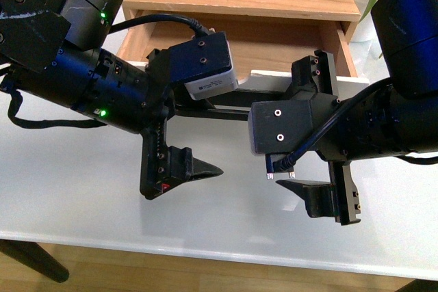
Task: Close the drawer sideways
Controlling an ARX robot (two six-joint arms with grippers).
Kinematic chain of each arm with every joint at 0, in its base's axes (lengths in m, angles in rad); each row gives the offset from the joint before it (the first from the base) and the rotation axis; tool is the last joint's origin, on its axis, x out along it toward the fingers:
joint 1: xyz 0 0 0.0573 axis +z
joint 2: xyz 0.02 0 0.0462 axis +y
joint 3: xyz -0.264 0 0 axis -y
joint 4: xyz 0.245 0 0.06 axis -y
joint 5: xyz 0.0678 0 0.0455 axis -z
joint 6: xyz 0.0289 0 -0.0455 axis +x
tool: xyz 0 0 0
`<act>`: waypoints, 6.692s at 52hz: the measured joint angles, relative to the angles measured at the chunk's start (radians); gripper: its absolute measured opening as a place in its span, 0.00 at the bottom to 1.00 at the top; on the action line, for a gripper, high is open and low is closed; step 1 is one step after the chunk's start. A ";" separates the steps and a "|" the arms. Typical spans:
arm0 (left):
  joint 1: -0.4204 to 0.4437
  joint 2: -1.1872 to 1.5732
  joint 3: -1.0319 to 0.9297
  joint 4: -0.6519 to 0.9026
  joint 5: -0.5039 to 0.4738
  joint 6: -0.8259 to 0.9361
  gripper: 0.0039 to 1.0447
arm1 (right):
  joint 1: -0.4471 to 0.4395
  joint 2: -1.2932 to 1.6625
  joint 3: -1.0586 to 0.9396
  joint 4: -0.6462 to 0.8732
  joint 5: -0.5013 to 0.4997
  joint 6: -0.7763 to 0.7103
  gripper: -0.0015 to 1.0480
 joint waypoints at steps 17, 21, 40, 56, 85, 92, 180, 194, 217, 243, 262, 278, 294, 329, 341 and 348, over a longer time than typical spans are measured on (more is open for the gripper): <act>-0.006 0.011 0.019 0.025 0.004 -0.013 0.92 | -0.016 0.011 0.021 0.040 0.032 0.058 0.91; -0.010 0.018 0.030 0.047 0.003 -0.027 0.92 | -0.023 0.011 0.031 0.046 0.045 0.085 0.91; -0.011 0.095 0.135 0.032 0.000 -0.067 0.92 | -0.031 0.064 0.102 0.040 0.054 0.103 0.91; 0.000 0.190 0.311 -0.021 -0.011 -0.082 0.92 | -0.043 0.151 0.230 0.029 0.088 0.106 0.91; 0.016 0.325 0.554 -0.065 -0.040 -0.122 0.92 | -0.074 0.269 0.418 0.014 0.116 0.109 0.91; 0.016 0.340 0.577 -0.065 -0.047 -0.154 0.92 | -0.079 0.290 0.444 0.013 0.119 0.110 0.91; 0.265 -0.671 -0.555 0.880 -0.765 -0.958 0.30 | -0.260 -0.617 -0.526 0.813 0.389 1.342 0.34; 0.328 -0.847 -0.761 0.895 -0.700 -0.968 0.01 | -0.315 -0.808 -0.669 0.758 0.322 1.368 0.02; 0.336 -1.152 -0.987 0.819 -0.700 -0.969 0.01 | -0.361 -1.169 -0.813 0.539 0.290 1.370 0.02; 0.336 -1.562 -1.023 0.460 -0.699 -0.969 0.01 | -0.361 -1.537 -0.814 0.201 0.290 1.370 0.02; 0.336 -1.753 -1.023 0.278 -0.700 -0.968 0.01 | -0.361 -1.686 -0.814 0.056 0.290 1.370 0.02; 0.336 -1.869 -1.023 0.163 -0.700 -0.969 0.01 | -0.361 -1.823 -0.814 -0.102 0.290 1.370 0.02; 0.336 -2.073 -1.023 -0.047 -0.700 -0.968 0.01 | -0.361 -1.937 -0.814 -0.200 0.290 1.371 0.02; 0.336 -2.076 -1.023 -0.050 -0.699 -0.969 0.82 | -0.361 -1.938 -0.814 -0.201 0.290 1.371 0.75; 0.336 -2.076 -1.023 -0.050 -0.699 -0.969 0.92 | -0.361 -1.938 -0.814 -0.201 0.290 1.371 0.91; 0.336 -2.076 -1.023 -0.050 -0.699 -0.969 0.92 | -0.361 -1.938 -0.814 -0.201 0.290 1.371 0.91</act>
